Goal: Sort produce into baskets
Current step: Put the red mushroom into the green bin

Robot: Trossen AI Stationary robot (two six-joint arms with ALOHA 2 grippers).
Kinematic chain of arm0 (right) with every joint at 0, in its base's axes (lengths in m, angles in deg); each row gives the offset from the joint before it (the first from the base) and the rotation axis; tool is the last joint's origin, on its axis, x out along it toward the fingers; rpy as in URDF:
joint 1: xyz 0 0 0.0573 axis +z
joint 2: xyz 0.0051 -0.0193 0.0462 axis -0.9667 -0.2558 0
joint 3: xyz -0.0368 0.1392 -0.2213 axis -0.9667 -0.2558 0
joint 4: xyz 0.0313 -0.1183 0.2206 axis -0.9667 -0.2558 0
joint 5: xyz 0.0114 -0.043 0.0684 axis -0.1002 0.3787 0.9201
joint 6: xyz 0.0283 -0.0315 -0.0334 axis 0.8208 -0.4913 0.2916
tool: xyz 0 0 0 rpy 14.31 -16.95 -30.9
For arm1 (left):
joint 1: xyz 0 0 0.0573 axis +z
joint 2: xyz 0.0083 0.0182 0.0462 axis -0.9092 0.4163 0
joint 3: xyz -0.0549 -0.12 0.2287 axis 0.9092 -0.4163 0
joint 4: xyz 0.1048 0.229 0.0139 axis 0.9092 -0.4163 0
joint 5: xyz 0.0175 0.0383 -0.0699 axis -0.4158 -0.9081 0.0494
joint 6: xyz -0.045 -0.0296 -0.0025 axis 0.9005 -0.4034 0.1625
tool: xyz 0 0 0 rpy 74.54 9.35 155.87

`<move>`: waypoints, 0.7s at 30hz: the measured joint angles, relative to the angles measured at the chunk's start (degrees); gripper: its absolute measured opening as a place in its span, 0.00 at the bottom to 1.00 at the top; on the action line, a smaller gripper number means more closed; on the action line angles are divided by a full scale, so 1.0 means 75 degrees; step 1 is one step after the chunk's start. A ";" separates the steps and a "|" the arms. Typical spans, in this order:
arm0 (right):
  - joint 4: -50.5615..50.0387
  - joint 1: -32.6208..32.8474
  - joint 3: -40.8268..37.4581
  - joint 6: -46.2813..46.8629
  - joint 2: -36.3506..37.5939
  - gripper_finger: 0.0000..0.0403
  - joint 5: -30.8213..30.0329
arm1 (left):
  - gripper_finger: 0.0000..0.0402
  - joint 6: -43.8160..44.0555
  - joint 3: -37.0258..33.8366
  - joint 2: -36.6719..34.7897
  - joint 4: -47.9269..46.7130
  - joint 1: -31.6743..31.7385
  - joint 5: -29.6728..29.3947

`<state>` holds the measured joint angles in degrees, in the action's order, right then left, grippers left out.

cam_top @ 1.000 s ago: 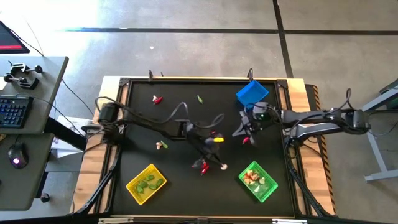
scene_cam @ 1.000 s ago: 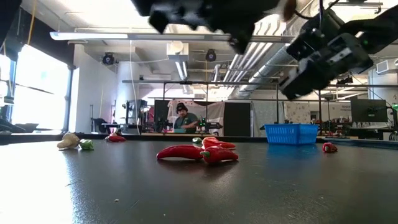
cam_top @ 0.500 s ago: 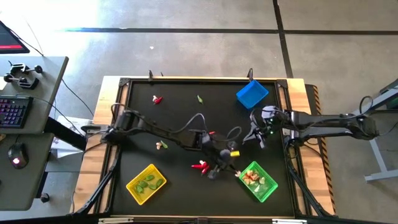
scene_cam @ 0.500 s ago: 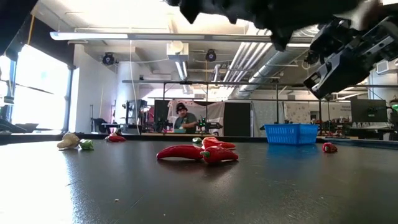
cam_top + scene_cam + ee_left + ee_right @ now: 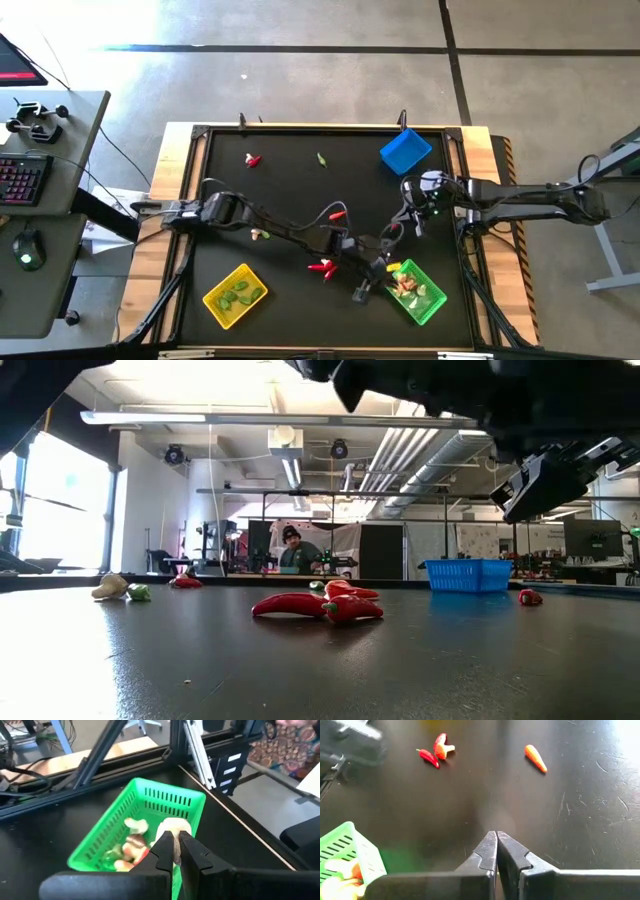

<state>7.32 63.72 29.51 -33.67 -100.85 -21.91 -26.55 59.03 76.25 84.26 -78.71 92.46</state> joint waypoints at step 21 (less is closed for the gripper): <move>0.0048 0.0000 0.0000 0.0136 0.0000 0.00 -0.0022 | 0.19 -0.0675 0.0774 0.0638 -0.0847 0.0050 -0.0007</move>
<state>7.68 63.72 29.51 -32.64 -100.85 -22.07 -31.61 64.84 81.04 77.90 -78.33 92.41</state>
